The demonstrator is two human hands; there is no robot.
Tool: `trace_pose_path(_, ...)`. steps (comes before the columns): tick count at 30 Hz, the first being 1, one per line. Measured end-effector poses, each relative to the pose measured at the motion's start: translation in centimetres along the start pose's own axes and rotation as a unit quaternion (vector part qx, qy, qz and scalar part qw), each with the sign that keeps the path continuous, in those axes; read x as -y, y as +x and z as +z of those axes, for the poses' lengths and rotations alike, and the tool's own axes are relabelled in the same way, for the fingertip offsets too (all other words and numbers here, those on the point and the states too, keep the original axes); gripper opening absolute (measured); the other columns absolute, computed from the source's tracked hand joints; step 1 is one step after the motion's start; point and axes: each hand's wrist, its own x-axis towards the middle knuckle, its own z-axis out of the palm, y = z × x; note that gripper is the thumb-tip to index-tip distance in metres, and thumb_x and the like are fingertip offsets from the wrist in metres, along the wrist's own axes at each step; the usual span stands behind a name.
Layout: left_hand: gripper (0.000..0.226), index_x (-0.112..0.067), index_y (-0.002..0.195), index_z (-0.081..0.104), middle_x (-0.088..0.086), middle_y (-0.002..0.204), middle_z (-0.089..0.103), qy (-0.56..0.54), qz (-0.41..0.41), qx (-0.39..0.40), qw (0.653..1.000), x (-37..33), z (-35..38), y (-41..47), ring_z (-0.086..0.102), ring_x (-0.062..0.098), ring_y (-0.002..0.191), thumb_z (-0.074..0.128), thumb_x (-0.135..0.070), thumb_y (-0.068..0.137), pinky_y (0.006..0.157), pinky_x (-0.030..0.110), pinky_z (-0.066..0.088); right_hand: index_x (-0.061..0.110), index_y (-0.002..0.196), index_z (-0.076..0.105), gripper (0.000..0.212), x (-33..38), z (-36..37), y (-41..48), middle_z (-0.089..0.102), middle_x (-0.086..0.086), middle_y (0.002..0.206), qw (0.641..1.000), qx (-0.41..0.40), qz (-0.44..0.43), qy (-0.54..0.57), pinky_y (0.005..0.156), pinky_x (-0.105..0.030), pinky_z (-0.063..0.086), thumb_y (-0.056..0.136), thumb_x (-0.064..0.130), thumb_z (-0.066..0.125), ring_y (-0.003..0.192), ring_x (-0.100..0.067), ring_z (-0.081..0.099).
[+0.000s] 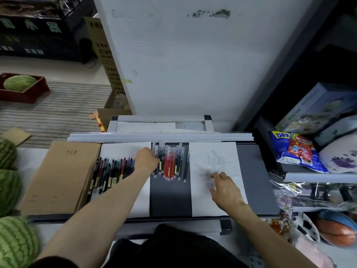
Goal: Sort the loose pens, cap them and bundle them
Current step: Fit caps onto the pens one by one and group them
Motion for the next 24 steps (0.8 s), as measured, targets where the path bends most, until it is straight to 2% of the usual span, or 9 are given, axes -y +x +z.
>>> trace_pose_path(3,0.027,0.001,0.077,0.072,0.015,0.075,0.07,0.019,-0.005,0.0,1.0,-0.3,0.3,0.3,0.07,0.031,0.072,0.083,-0.021,0.089,0.063,0.036,0.056,0.018,0.137,0.052,0.035,0.1,0.1,0.2,0.057,-0.002,0.131,1.0,-0.009,0.001,-0.01,0.089,-0.034,0.054,0.102,0.022,0.052,0.117,-0.023,0.058)
trace_pose_path(7,0.024,-0.001,0.094,0.074,0.018,0.094,0.074,0.013,-0.007,-0.003,1.0,-0.3,0.6,0.3,0.071,0.034,0.088,0.083,-0.023,0.09,0.076,0.041,0.06,0.019,0.135,0.054,0.034,0.5,0.3,0.6,0.06,-0.002,0.131,1.0,-0.008,-0.001,-0.029,0.09,-0.035,0.053,0.102,0.015,0.048,0.118,-0.024,0.057)
trace_pose_path(9,0.025,-0.001,0.098,0.074,0.016,0.096,0.073,-0.003,-0.006,-0.006,1.0,-0.1,0.7,0.4,0.071,0.034,0.091,0.083,-0.023,0.09,0.08,0.042,0.06,0.019,0.136,0.054,0.035,0.7,0.3,0.8,0.061,-0.002,0.131,0.999,-0.01,-0.002,-0.032,0.092,-0.034,0.053,0.102,0.012,0.046,0.119,-0.023,0.057)
trace_pose_path(12,0.02,-0.004,0.093,0.073,0.014,0.086,0.071,-0.023,0.003,-0.014,1.0,0.6,0.4,0.2,0.071,0.033,0.083,0.083,-0.021,0.09,0.077,0.04,0.06,0.019,0.134,0.056,0.036,0.8,0.4,1.1,0.062,-0.002,0.128,0.999,-0.019,0.001,-0.036,0.091,-0.034,0.052,0.101,0.01,0.045,0.117,-0.023,0.058)
trace_pose_path(15,0.013,-0.014,0.085,0.065,0.011,0.077,0.065,-0.015,0.009,-0.024,1.0,2.2,-0.3,-0.2,0.064,0.031,0.072,0.078,-0.014,0.089,0.069,0.031,0.051,0.019,0.131,0.058,0.034,1.2,0.6,1.3,0.064,-0.002,0.122,0.998,-0.03,0.002,-0.048,0.086,-0.033,0.052,0.1,0.013,0.044,0.112,-0.023,0.06)
trace_pose_path(17,0.01,-0.013,0.083,0.064,0.01,0.078,0.064,0.011,0.003,-0.027,1.0,3.7,-1.0,-0.8,0.063,0.03,0.071,0.071,-0.013,0.091,0.068,0.031,0.051,0.019,0.128,0.059,0.031,1.4,0.6,1.5,0.065,-0.002,0.118,0.997,-0.036,0.004,-0.065,0.082,-0.032,0.051,0.101,0.017,0.044,0.108,-0.023,0.061)
trace_pose_path(19,0.026,-0.006,0.072,0.064,0.013,0.071,0.065,0.07,0.016,-0.035,0.997,5.1,-1.5,-1.4,0.065,0.034,0.068,0.066,-0.02,0.094,0.065,0.036,0.054,0.021,0.124,0.059,0.029,1.6,0.5,1.6,0.065,0.0,0.114,0.996,-0.036,0.007,-0.083,0.078,-0.031,0.05,0.099,0.018,0.045,0.104,-0.023,0.063)
trace_pose_path(21,0.036,-0.007,0.062,0.054,0.01,0.062,0.059,0.126,0.03,-0.027,0.991,6.2,-1.9,-2.1,0.065,0.035,0.067,0.064,-0.021,0.093,0.061,0.038,0.054,0.021,0.121,0.059,0.027,1.7,0.6,1.7,0.066,0.002,0.111,0.996,-0.03,0.012,-0.088,0.072,-0.031,0.047,0.097,0.017,0.046,0.1,-0.022,0.066)
trace_pose_path(24,0.034,-0.013,0.067,0.048,0.005,0.064,0.056,0.175,0.039,-0.009,0.984,7.2,-1.8,-2.9,0.058,0.028,0.062,0.068,-0.026,0.092,0.056,0.033,0.046,0.022,0.117,0.058,0.024,2.0,0.4,1.8,0.068,0.003,0.109,0.995,-0.029,0.017,-0.092,0.068,-0.029,0.042,0.097,0.021,0.045,0.095,-0.022,0.069)
